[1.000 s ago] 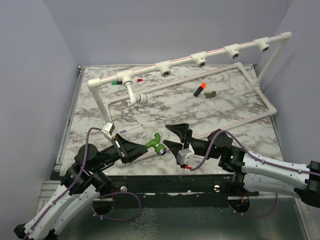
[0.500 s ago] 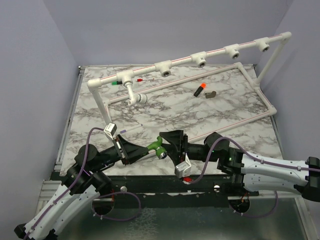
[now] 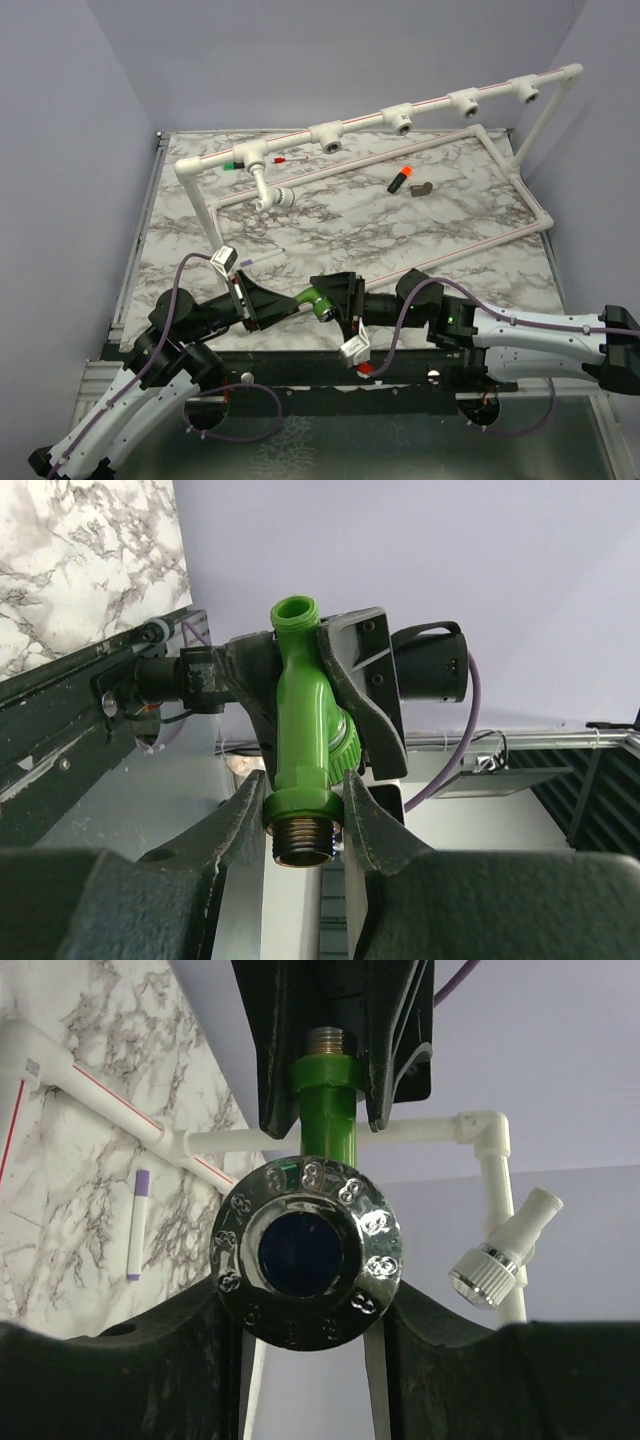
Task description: Install the water faucets
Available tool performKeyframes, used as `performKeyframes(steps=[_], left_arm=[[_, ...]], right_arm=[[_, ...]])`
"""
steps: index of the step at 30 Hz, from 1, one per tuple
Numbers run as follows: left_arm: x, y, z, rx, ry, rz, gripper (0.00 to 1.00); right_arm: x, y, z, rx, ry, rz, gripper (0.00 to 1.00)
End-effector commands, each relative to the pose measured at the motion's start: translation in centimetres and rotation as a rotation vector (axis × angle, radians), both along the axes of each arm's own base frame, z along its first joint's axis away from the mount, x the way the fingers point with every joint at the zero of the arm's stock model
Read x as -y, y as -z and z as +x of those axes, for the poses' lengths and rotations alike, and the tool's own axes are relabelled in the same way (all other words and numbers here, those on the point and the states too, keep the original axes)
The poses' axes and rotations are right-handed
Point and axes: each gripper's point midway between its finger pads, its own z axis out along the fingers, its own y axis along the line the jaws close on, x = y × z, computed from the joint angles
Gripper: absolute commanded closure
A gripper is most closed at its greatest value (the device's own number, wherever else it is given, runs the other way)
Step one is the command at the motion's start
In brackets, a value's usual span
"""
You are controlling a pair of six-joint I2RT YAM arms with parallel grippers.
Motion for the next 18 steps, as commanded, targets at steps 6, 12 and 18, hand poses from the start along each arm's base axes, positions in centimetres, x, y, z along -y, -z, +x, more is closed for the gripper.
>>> performKeyframes(steps=[6, 12, 18], left_arm=[[0.7, -0.8, -1.1, -0.001, 0.092, -0.03, 1.0], [0.8, -1.0, -1.1, 0.011, 0.1, -0.021, 1.0], [0.7, -0.8, -0.8, 0.023, 0.075, 0.005, 0.73]], right_arm=[[-0.1, -2.3, 0.6, 0.077, 0.034, 0.033, 0.66], [0.1, -2.3, 0.7, 0.048, 0.047, 0.034, 0.99], [1.0, -2.4, 0.4, -0.005, 0.053, 0.062, 1.0]])
